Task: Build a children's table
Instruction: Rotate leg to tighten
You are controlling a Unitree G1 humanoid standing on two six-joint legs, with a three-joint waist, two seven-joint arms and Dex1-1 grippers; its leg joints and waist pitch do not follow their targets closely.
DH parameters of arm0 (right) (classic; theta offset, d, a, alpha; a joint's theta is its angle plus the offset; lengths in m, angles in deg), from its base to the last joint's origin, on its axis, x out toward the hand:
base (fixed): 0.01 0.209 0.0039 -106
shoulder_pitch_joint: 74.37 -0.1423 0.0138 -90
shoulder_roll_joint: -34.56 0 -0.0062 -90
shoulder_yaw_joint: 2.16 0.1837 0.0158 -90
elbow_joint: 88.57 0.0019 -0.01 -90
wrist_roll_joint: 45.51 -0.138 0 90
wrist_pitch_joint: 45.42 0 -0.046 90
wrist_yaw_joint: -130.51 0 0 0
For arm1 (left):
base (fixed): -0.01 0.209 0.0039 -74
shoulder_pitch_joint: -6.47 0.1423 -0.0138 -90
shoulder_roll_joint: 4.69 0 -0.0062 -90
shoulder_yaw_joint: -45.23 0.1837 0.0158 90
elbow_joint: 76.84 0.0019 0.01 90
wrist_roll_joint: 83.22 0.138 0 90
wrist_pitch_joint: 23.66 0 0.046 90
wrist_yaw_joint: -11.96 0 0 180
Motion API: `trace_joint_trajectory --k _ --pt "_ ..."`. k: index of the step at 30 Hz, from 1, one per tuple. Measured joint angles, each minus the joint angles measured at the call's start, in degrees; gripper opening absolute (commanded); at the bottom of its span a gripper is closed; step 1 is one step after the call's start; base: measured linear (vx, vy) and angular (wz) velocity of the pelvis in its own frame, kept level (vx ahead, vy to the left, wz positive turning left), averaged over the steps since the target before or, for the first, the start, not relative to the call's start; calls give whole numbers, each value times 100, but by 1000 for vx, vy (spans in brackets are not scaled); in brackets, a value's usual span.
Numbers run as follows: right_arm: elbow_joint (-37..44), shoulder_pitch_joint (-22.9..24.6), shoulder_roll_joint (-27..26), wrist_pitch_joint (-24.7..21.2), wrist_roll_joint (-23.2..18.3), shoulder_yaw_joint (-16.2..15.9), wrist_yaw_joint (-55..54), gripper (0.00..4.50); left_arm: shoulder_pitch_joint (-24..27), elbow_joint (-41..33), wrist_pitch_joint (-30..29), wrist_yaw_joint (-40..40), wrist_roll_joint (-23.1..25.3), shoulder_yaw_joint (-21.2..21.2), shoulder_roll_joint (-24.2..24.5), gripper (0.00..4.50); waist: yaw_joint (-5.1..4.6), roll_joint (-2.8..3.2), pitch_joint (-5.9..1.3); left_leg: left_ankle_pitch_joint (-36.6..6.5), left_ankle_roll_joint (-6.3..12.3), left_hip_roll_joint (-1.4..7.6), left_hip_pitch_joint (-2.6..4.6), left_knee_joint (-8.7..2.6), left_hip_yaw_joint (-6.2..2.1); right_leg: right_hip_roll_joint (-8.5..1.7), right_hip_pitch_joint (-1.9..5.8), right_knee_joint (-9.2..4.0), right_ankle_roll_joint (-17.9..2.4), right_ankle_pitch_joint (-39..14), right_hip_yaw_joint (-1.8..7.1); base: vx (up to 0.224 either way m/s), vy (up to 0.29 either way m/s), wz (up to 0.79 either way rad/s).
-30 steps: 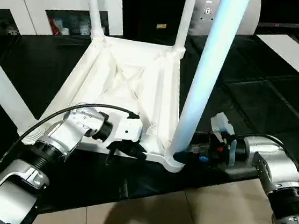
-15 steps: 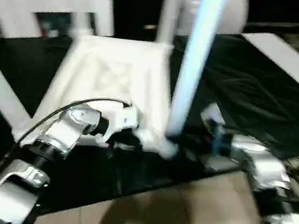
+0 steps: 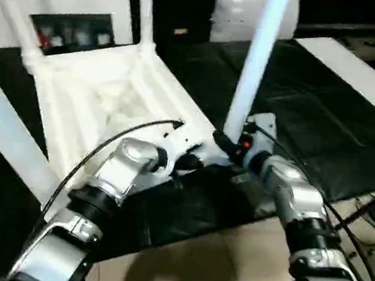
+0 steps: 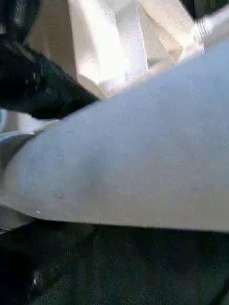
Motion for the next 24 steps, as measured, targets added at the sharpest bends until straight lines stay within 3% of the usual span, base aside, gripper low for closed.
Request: trace_joint_trajectory --k 7,15,19,24 --pt "615 462 830 66 -301 -124 1533 382 156 -120 711 865 -43 248 559 0 229 29 6 2 -2 1 11 1 4 -4 11 8 -2 -4 0 0 0 0" --pt "1055 724 2014 202 -474 -408 3405 382 174 -69 1574 1984 -110 453 1277 0 366 34 3 9 -11 2 17 4 5 -2 21 10 1 0 2 0 0 0" --pt "1055 719 2044 320 -496 -512 3869 367 174 -64 1810 2380 -158 519 1426 0 422 36 1 10 -13 3 13 4 5 -5 21 10 1 0 0 0 0 0" --pt "1090 717 2259 419 -498 -911 4640 324 174 -90 2115 2867 -253 701 1576 0 487 35 1 9 -12 3 12 5 6 -7 22 8 1 0 0 0 0 0"
